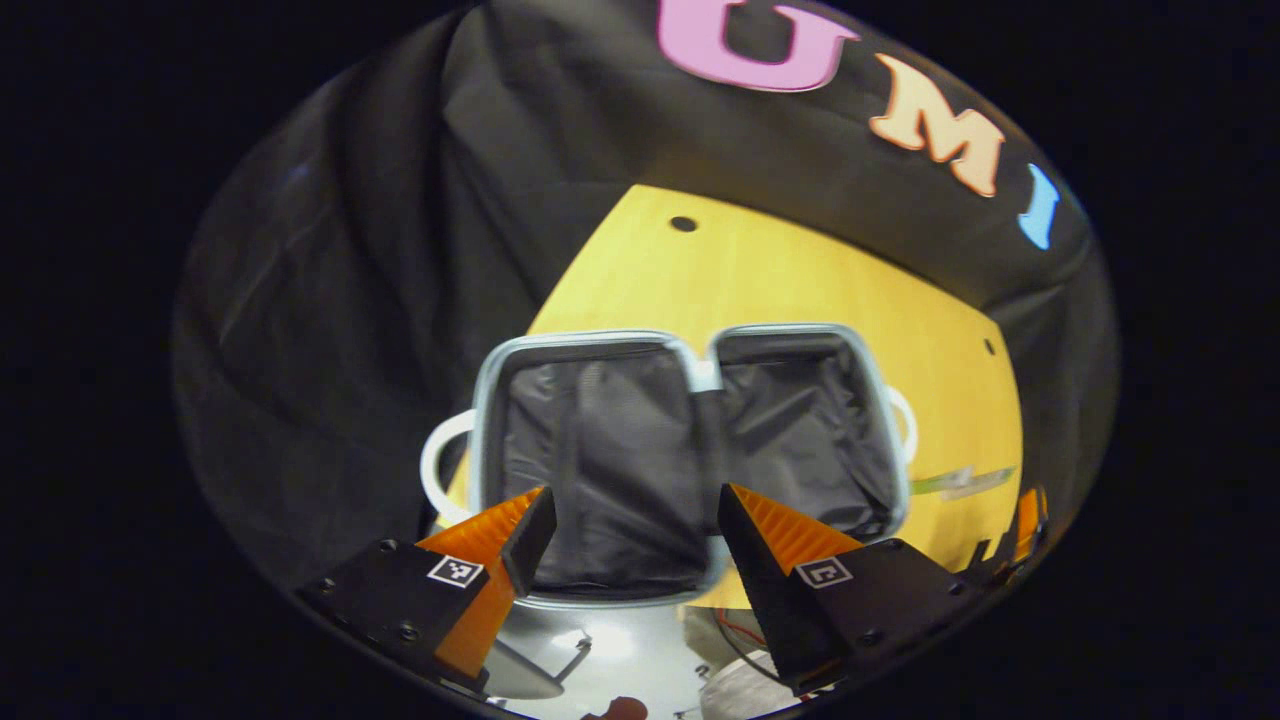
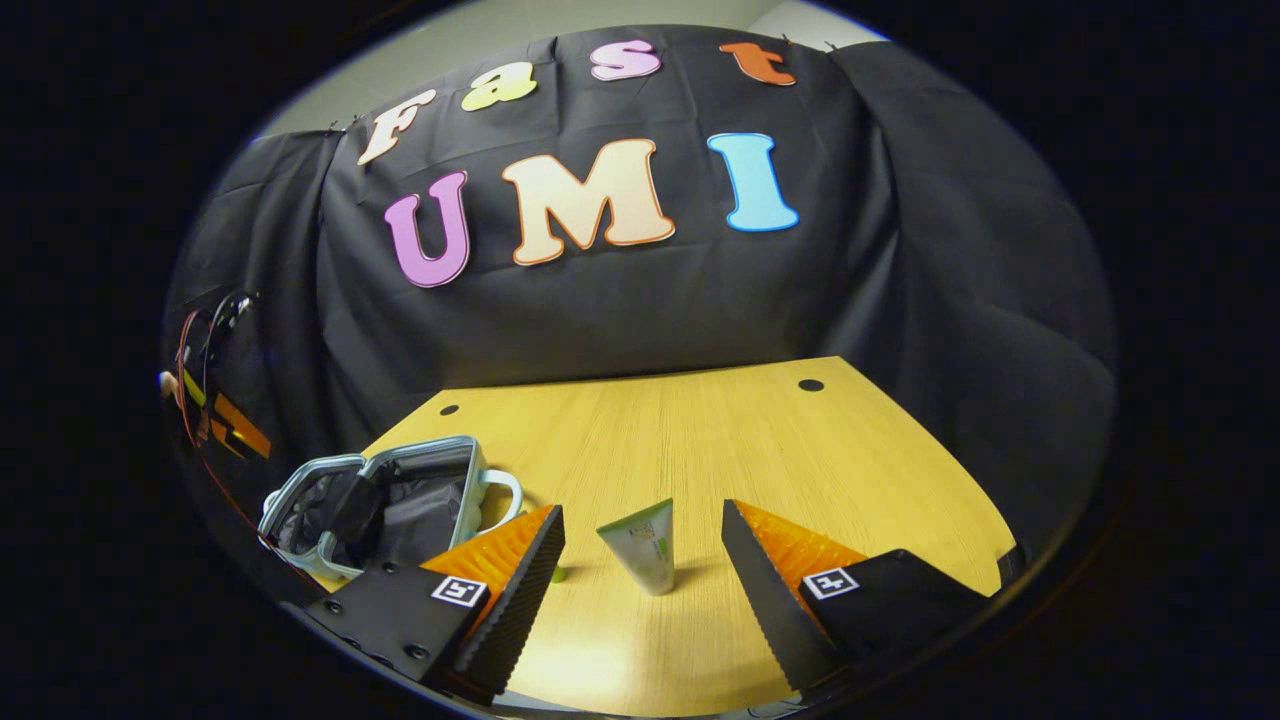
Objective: First open the suitcase, pack the skin care products into it, and then close the suitcase.
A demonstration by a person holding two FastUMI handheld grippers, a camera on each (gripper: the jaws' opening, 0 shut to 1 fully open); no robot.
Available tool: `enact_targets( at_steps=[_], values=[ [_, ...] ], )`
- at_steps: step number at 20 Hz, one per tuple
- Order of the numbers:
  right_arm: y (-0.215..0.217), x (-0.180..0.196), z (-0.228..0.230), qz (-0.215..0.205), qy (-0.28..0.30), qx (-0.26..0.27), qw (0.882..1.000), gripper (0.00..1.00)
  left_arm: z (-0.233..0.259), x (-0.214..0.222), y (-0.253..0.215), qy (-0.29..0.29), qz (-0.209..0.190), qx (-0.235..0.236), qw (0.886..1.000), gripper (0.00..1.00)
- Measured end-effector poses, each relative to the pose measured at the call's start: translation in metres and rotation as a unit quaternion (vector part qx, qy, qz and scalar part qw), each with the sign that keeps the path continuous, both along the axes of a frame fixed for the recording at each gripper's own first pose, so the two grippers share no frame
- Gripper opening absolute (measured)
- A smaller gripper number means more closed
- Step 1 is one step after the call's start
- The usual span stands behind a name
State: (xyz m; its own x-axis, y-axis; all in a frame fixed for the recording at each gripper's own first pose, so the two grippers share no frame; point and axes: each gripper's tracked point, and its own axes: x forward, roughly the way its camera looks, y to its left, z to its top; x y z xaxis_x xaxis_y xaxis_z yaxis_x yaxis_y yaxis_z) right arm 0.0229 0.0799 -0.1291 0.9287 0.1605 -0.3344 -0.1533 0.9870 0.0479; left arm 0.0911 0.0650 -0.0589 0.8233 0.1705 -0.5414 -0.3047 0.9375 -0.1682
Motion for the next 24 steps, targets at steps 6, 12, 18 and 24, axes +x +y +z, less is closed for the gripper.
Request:
enact_targets(
  at_steps=[6,12,18,24],
  values=[
    [-0.003,0.019,-0.021,0.114,0.041,-0.004,0.993,0.98,-0.002,0.008,-0.156,-0.058,-0.048,-0.029,0.997,0.96],
    [0.000,0.032,-0.056,0.219,0.067,-0.024,0.973,0.94,-0.024,0.021,-0.248,-0.107,-0.041,-0.014,0.993,0.96],
    [0.000,0.038,-0.105,0.263,0.077,-0.054,0.960,0.99,-0.047,0.084,-0.327,-0.201,-0.086,0.040,0.975,0.96],
    [0.001,0.048,-0.139,0.260,0.084,-0.061,0.960,0.99,-0.093,0.150,-0.317,-0.246,-0.045,0.036,0.968,0.96]
  ],
)
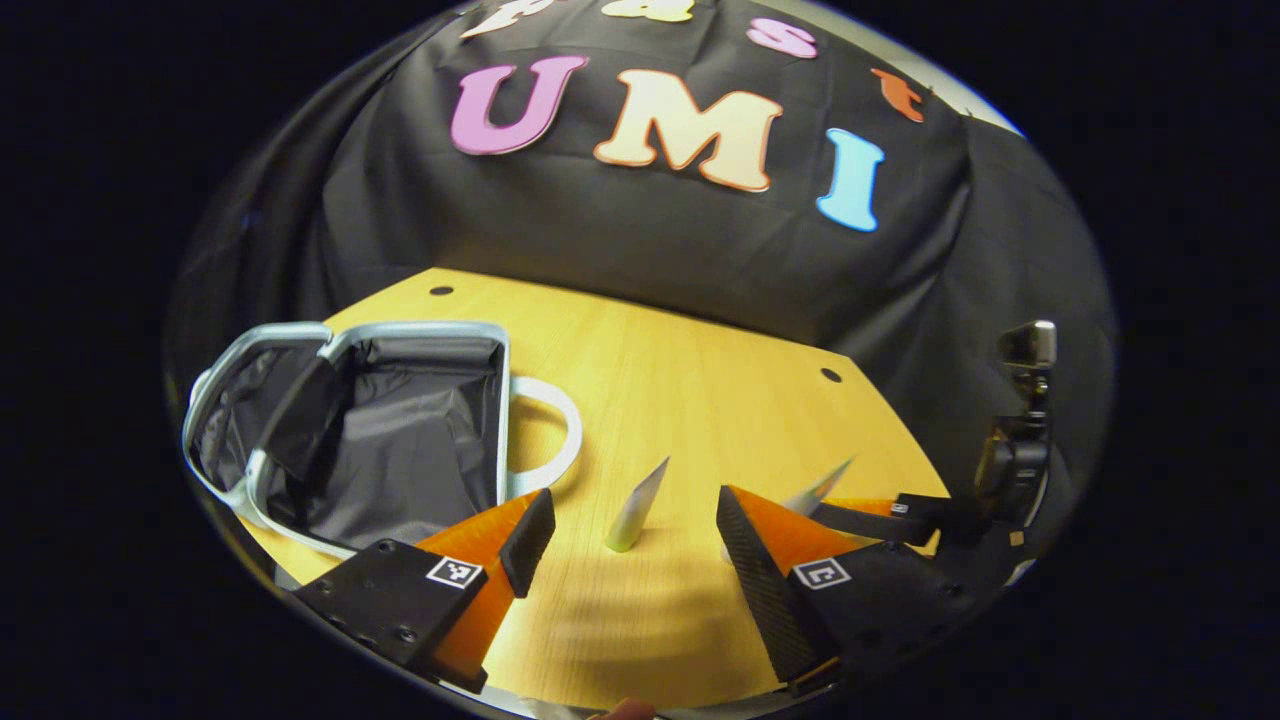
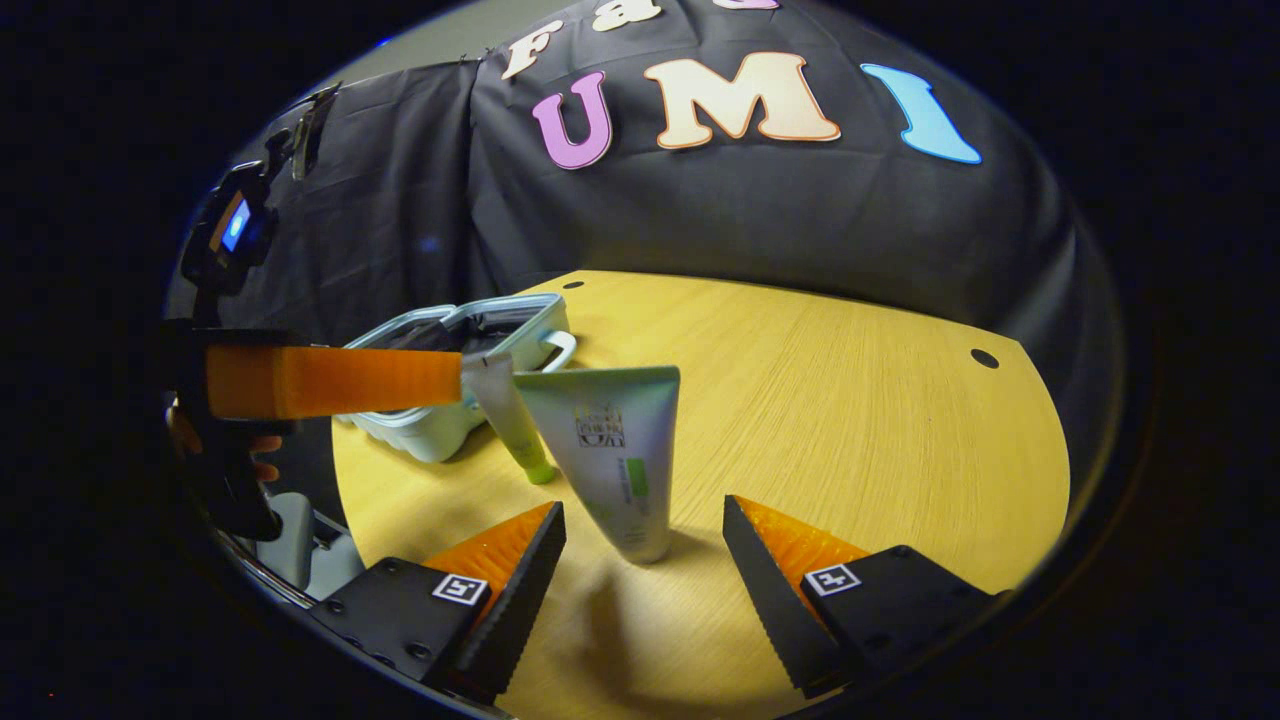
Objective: First open the suitcase, pack the skin care products into it, and then close the suitcase.
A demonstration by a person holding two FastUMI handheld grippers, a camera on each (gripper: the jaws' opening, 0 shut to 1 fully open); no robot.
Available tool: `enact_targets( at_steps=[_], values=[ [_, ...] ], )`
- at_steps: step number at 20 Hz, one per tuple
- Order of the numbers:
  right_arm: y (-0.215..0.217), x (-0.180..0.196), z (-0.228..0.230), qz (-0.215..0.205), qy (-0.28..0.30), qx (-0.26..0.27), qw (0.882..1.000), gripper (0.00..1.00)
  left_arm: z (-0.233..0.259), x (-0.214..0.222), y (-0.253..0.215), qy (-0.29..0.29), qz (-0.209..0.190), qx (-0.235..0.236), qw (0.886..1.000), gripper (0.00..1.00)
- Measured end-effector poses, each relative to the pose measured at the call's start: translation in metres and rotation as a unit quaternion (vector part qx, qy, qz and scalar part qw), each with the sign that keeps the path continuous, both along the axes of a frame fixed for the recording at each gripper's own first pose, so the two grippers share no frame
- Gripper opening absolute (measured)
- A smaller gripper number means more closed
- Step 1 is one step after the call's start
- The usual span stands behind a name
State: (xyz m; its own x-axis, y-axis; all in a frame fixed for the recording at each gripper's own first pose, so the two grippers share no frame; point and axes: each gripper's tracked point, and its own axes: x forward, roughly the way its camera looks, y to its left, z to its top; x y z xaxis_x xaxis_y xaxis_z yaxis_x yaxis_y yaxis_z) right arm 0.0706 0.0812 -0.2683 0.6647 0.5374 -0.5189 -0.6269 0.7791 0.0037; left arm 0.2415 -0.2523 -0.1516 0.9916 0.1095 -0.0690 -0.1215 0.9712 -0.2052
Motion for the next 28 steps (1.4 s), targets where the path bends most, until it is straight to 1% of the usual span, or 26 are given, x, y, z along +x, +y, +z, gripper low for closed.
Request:
enact_targets(
  at_steps=[3,8,9,10,12,14,15,16,17,20,21,22,23,25,28],
  values=[
    [0.003,0.004,-0.012,0.006,-0.003,-0.008,1.000,0.99,-0.014,0.023,-0.002,-0.006,-0.009,-0.025,1.000,0.96],
    [0.010,0.013,-0.024,0.007,-0.002,-0.007,1.000,0.99,-0.017,0.050,-0.009,-0.019,-0.024,-0.014,0.999,0.94],
    [0.011,0.016,-0.028,0.007,-0.003,-0.011,1.000,0.99,-0.021,0.058,-0.011,-0.015,-0.027,-0.011,0.999,0.81],
    [0.011,0.017,-0.030,0.009,-0.002,-0.014,1.000,0.99,-0.026,0.062,-0.014,-0.008,-0.031,-0.009,0.999,0.80],
    [0.010,0.019,-0.032,0.013,-0.001,-0.015,1.000,0.99,-0.033,0.069,-0.014,0.000,-0.026,-0.007,1.000,0.59],
    [0.012,0.019,-0.034,0.014,0.003,-0.014,1.000,0.99,-0.038,0.075,-0.012,0.008,-0.023,-0.017,1.000,0.25],
    [0.013,0.020,-0.035,0.015,0.006,-0.012,1.000,0.99,-0.035,0.075,-0.013,0.003,-0.020,-0.028,0.999,0.19],
    [0.015,0.020,-0.036,0.015,0.008,-0.010,1.000,0.99,-0.034,0.075,-0.013,0.003,-0.017,-0.042,0.999,0.18],
    [0.016,0.020,-0.036,0.018,0.010,-0.009,1.000,0.99,-0.034,0.078,-0.015,0.003,-0.015,-0.055,0.998,0.14],
    [0.020,0.023,-0.036,0.023,0.005,-0.013,1.000,0.98,-0.034,0.077,-0.017,0.012,-0.020,-0.076,0.997,0.10],
    [0.021,0.025,-0.035,0.022,0.000,-0.014,1.000,0.89,-0.032,0.076,-0.018,0.013,-0.022,-0.080,0.996,0.09],
    [0.023,0.024,-0.034,0.024,0.001,-0.013,1.000,0.83,-0.029,0.074,-0.020,0.015,-0.025,-0.081,0.996,0.09],
    [0.024,0.032,-0.036,0.011,-0.007,-0.023,1.000,0.71,-0.026,0.072,-0.022,0.016,-0.028,-0.080,0.996,0.09],
    [0.024,0.029,-0.033,0.018,-0.005,-0.028,0.999,0.48,-0.016,0.068,-0.026,0.017,-0.037,-0.076,0.996,0.09],
    [0.023,0.023,-0.034,0.022,-0.003,-0.040,0.999,0.43,-0.003,0.058,-0.024,0.023,-0.040,-0.067,0.997,0.09]
  ],
)
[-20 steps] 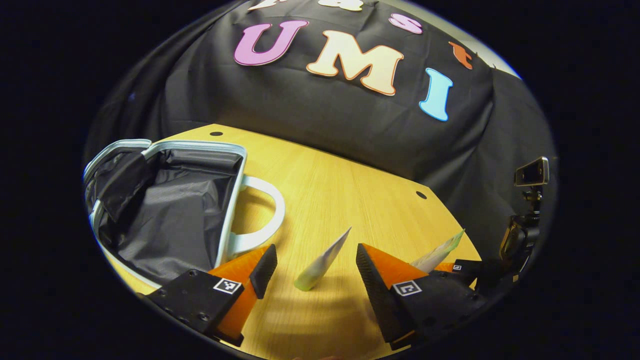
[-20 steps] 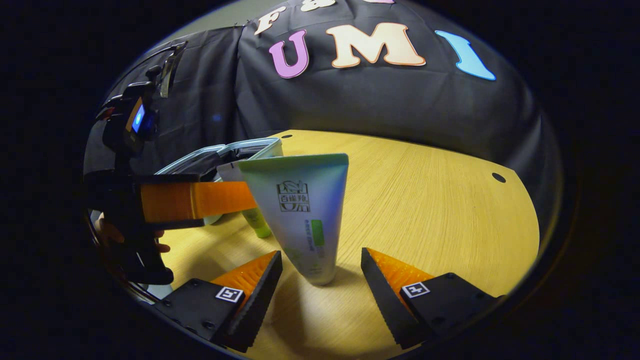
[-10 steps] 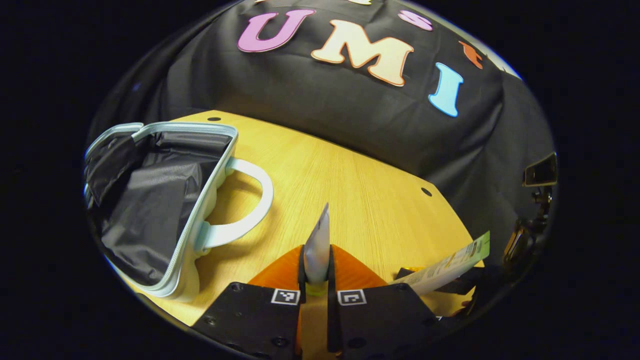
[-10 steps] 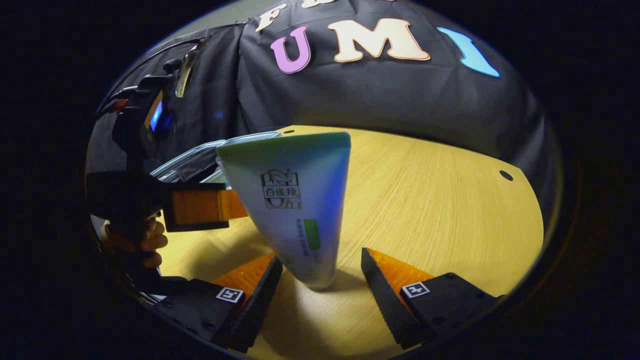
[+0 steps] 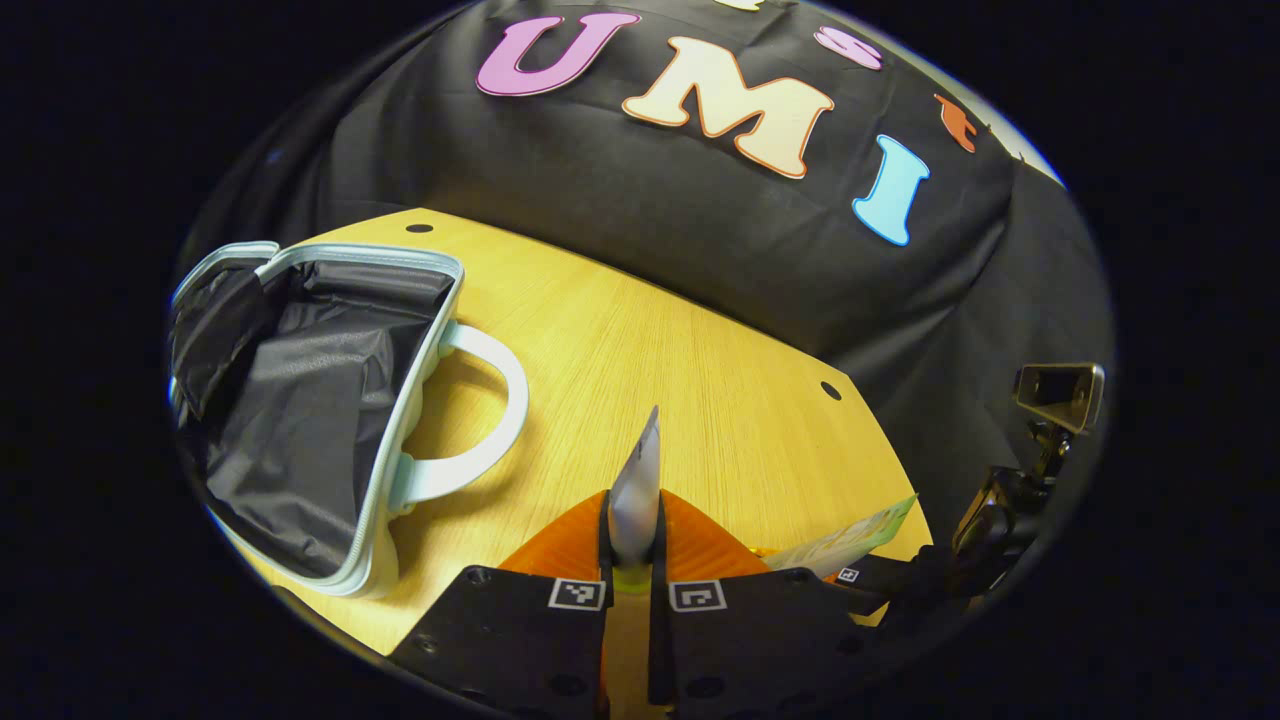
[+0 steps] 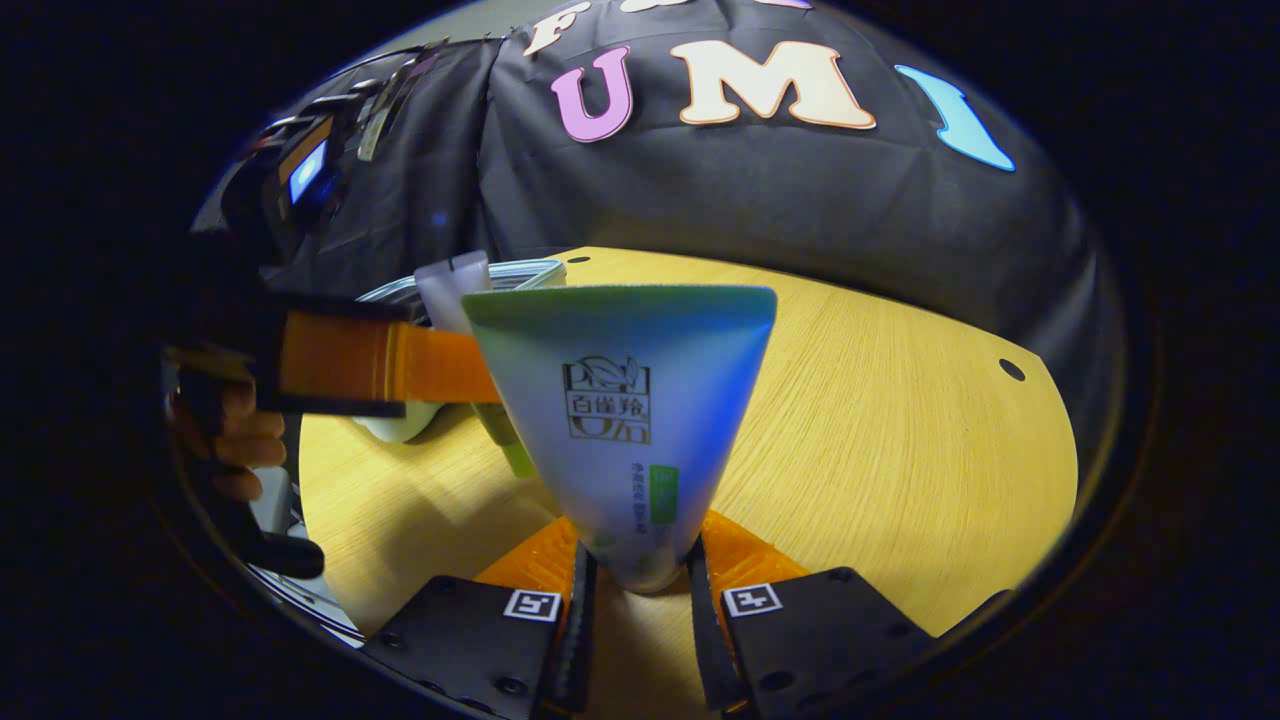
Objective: First open the suitcase, pack the skin care products into it, and then close the suitcase.
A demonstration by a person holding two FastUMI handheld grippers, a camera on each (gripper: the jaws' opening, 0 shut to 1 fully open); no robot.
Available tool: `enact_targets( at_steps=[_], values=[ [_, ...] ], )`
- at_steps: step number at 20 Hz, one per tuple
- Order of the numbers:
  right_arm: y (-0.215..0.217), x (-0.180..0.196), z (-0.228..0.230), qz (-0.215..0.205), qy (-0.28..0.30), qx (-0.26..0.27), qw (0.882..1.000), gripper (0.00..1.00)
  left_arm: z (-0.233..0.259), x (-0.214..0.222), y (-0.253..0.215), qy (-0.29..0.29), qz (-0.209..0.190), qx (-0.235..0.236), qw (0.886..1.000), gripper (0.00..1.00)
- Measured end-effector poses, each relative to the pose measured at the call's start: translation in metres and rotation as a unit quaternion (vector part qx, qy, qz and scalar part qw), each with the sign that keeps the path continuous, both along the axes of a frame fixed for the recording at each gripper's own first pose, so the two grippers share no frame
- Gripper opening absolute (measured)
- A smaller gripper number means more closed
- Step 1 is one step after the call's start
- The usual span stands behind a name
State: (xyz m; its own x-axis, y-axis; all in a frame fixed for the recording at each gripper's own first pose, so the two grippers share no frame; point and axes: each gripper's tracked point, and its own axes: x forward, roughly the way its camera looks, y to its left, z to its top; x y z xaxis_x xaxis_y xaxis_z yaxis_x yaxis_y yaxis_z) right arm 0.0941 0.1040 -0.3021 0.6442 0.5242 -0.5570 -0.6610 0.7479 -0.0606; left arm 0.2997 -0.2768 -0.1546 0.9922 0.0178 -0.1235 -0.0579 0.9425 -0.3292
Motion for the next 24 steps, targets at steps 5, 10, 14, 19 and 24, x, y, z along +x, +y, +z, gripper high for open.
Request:
enact_targets(
  at_steps=[5,10,14,19,24],
  values=[
    [0.002,-0.005,0.014,-0.003,0.017,-0.010,1.000,0.42,0.038,-0.022,0.021,0.006,0.000,-0.003,1.000,0.09],
    [0.006,-0.015,0.030,-0.021,0.028,-0.042,0.998,0.40,0.078,-0.053,0.086,0.009,0.029,-0.001,1.000,0.09],
    [0.031,-0.038,0.053,-0.027,0.018,-0.060,0.998,0.42,0.071,-0.072,0.149,0.055,0.045,0.007,0.997,0.09],
    [0.091,-0.049,0.086,-0.058,0.025,-0.031,0.998,0.40,0.014,-0.089,0.202,0.161,0.028,0.000,0.986,0.09],
    [0.170,-0.044,0.101,-0.045,0.031,-0.020,0.998,0.42,-0.036,-0.090,0.222,0.241,-0.007,-0.011,0.970,0.09]
  ],
)
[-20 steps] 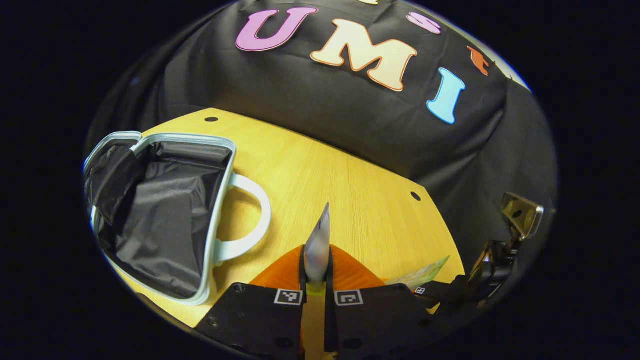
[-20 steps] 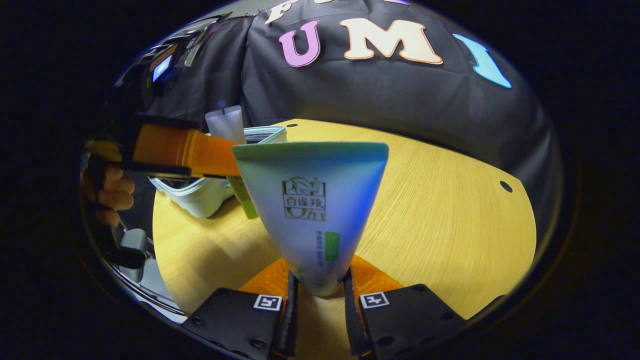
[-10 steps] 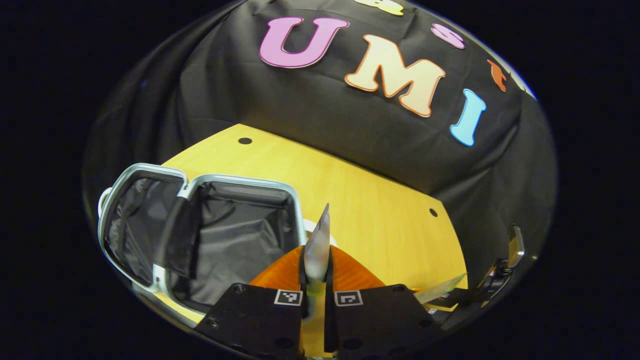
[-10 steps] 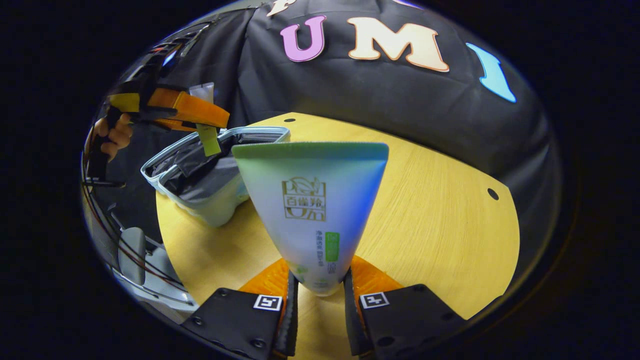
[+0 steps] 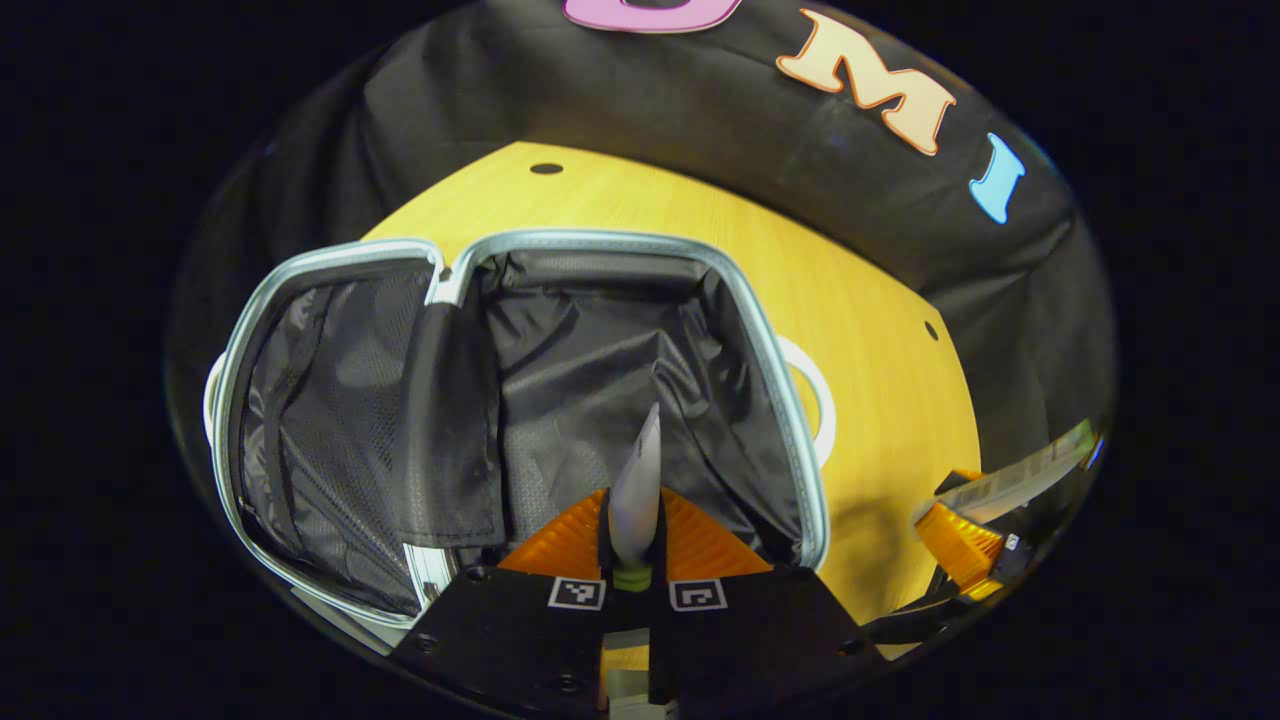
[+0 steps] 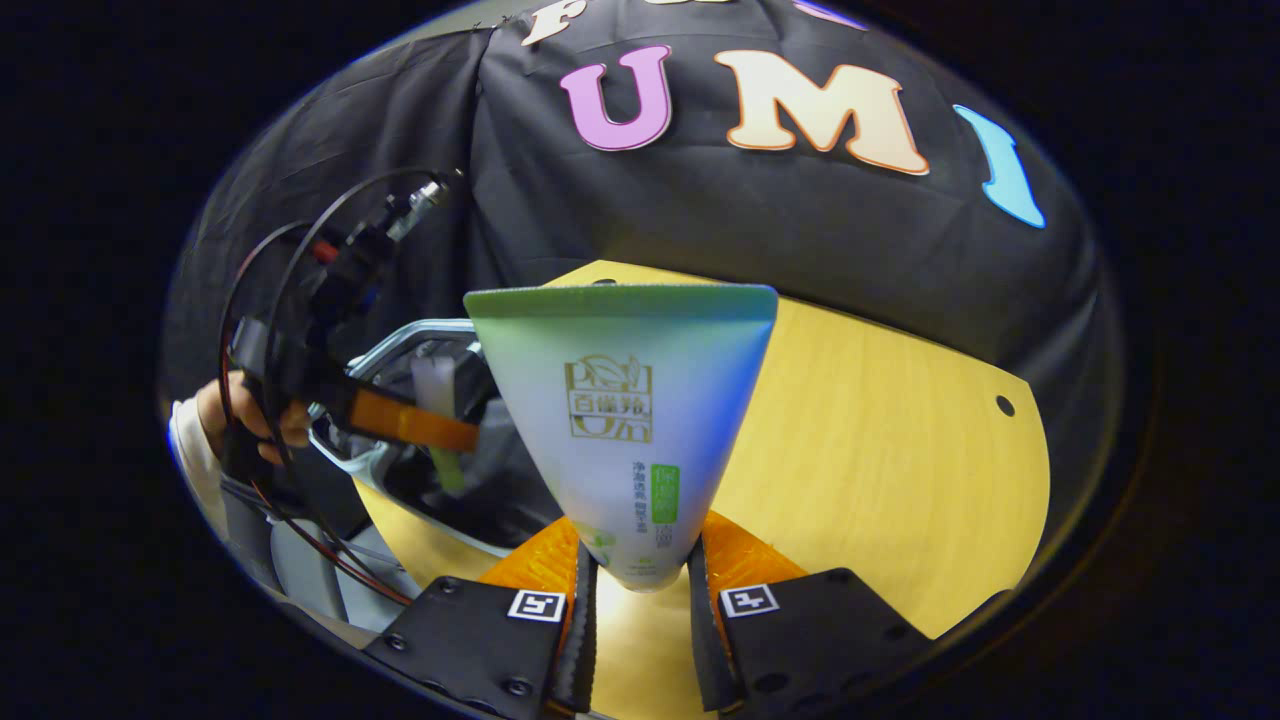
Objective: First open the suitcase, pack the skin care products into it, and then close the suitcase.
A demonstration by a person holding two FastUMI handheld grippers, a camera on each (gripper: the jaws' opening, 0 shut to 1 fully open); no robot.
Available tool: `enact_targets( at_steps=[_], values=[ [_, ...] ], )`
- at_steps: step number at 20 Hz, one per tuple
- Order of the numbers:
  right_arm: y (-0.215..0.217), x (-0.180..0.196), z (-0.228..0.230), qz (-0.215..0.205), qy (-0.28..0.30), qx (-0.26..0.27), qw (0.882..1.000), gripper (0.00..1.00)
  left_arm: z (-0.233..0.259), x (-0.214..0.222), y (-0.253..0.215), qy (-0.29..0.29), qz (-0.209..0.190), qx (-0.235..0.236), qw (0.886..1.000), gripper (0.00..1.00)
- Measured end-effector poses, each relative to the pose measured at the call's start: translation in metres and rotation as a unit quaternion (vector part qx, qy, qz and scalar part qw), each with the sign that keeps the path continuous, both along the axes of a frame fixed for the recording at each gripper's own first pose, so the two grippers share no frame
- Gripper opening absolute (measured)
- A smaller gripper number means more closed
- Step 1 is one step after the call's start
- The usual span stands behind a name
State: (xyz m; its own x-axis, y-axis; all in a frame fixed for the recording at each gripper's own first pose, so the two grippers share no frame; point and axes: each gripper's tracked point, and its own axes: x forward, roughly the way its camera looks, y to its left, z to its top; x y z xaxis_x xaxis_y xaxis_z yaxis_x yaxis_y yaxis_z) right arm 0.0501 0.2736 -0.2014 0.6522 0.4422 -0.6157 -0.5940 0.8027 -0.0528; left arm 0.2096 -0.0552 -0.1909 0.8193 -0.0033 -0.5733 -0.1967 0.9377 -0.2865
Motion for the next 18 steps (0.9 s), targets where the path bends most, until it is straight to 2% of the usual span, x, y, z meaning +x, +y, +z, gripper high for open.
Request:
enact_targets(
  at_steps=[2,6,11,14,16,18],
  values=[
    [0.026,-0.001,-0.002,0.012,0.004,-0.014,1.000,0.42,-0.009,-0.003,0.001,0.019,-0.011,-0.012,1.000,0.09],
    [0.074,-0.013,-0.029,0.035,0.050,-0.019,0.998,0.42,-0.029,-0.007,0.009,0.054,-0.017,-0.023,0.998,0.09],
    [0.091,-0.026,-0.068,0.039,0.106,-0.049,0.992,0.40,-0.046,-0.009,0.012,0.082,-0.025,-0.038,0.996,0.10],
    [0.088,-0.028,-0.076,0.026,0.123,-0.047,0.991,0.39,-0.036,-0.015,0.011,0.072,-0.024,-0.053,0.996,0.17],
    [0.087,-0.027,-0.079,0.020,0.125,-0.051,0.991,0.39,-0.023,-0.015,0.012,0.049,-0.017,-0.055,0.997,0.23],
    [0.086,-0.028,-0.083,0.016,0.132,-0.057,0.990,0.39,-0.004,-0.023,0.013,0.024,-0.007,-0.060,0.998,0.57]
  ],
)
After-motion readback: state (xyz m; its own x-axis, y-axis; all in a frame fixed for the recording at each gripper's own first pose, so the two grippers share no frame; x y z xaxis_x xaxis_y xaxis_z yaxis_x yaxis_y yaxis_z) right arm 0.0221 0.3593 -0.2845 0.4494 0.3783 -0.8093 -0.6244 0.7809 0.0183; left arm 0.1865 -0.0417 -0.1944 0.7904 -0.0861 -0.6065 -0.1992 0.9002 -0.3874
